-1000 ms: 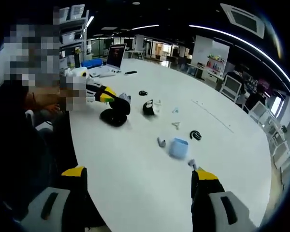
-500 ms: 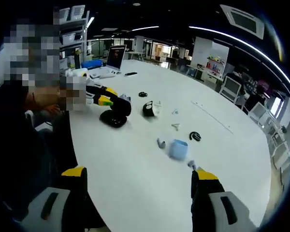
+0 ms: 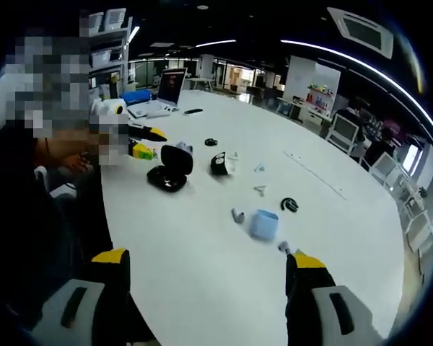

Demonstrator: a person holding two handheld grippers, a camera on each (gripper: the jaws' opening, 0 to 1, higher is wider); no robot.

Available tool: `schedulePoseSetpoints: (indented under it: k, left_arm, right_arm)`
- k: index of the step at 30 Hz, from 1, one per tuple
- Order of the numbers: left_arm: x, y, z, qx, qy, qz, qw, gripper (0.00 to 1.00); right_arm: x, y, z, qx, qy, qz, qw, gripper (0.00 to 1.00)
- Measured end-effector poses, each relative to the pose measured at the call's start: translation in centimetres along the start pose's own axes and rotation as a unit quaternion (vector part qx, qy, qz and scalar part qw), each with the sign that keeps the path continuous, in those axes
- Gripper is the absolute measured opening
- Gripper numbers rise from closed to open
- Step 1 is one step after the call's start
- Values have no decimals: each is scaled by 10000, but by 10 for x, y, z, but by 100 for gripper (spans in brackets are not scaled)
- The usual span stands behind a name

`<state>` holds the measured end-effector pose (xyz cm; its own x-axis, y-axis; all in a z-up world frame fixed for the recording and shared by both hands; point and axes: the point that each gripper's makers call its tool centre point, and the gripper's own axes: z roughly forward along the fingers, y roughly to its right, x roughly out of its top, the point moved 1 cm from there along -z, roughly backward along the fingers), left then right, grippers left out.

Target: Pick up the earbuds from the table and place the earbuds into the earbud case

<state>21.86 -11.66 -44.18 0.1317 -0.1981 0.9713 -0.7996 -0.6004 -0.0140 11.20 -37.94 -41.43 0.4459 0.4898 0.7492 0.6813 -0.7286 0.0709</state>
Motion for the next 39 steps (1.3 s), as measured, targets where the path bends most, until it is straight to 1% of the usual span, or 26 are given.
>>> schedulePoseSetpoints:
  k: [3, 5, 10, 14, 18, 21, 25, 29, 34, 39]
  left_arm:
    - [1, 2, -8, -57, -110, -248, 9996, 57]
    - [-1, 2, -13, -62, -239, -411, 9988, 61]
    - [1, -2, -31, 40, -482, -612, 9970, 63]
    - [1, -5, -42, 92, -613, -696, 9956, 67]
    - [-4, -10, -48, 168, -714, -715, 9947, 68]
    - [-13, -14, -50, 221, -791, -808, 9933, 68]
    - [-16, -11, -53, 210, -813, -850, 9928, 68]
    - [-19, -11, -55, 199, -847, -852, 9926, 69]
    - [-24, -11, -57, 202, -843, -972, 9915, 69]
    - [-30, -8, -62, 156, -908, -977, 9909, 69]
  right_arm:
    - [1, 2, 1, -26, 28, -2, 10000, 86]
    - [3, 3, 1, -37, 48, 1, 10000, 86]
    - [3, 6, 3, -53, 65, 6, 10000, 86]
    - [3, 8, 4, -49, 86, 19, 9999, 86]
    - [3, 11, 5, -52, 97, 39, 9999, 86]
    - [3, 13, 5, -64, 104, 47, 9999, 86]
    - [4, 17, 5, -77, 79, 15, 9999, 85]
    - [8, 21, 6, -83, 68, -21, 9999, 85]
    - [14, 27, 13, -52, -6, -85, 10000, 84]
    - [25, 33, 19, 1, -122, -220, 9997, 83]
